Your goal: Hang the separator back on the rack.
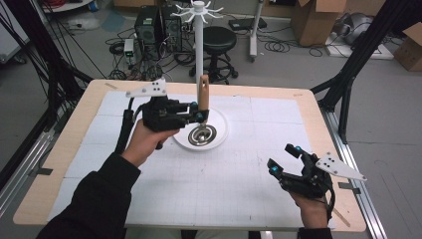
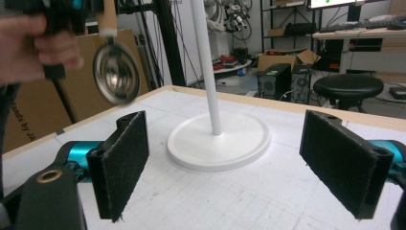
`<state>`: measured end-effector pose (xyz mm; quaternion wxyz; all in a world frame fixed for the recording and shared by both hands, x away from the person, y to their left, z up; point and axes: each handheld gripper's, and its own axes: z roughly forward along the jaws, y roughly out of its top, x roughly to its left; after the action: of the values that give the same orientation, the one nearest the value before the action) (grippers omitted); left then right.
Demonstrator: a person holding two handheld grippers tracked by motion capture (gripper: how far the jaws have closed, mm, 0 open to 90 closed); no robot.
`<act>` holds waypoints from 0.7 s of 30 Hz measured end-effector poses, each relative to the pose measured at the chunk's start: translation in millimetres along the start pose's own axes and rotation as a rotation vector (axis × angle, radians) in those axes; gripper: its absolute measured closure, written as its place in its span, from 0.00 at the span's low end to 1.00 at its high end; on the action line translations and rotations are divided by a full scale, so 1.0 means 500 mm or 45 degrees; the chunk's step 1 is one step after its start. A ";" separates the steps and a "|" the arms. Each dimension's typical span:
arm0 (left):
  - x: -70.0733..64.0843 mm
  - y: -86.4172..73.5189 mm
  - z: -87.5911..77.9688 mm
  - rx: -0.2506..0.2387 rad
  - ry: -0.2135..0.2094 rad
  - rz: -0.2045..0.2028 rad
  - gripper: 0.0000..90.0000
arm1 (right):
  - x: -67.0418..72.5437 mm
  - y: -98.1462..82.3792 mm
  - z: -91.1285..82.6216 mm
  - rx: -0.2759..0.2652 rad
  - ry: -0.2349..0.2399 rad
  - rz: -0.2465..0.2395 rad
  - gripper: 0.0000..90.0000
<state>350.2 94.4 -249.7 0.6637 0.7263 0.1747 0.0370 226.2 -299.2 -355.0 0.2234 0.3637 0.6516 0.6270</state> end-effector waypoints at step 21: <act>0.085 0.146 0.035 -0.028 0.070 -0.024 0.80 | -0.005 -0.011 0.010 0.019 0.032 0.009 0.18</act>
<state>410.2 86.3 -188.2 0.6669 0.7161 0.1993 0.0524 230.5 -297.5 -361.2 0.2102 0.3597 0.6578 0.6275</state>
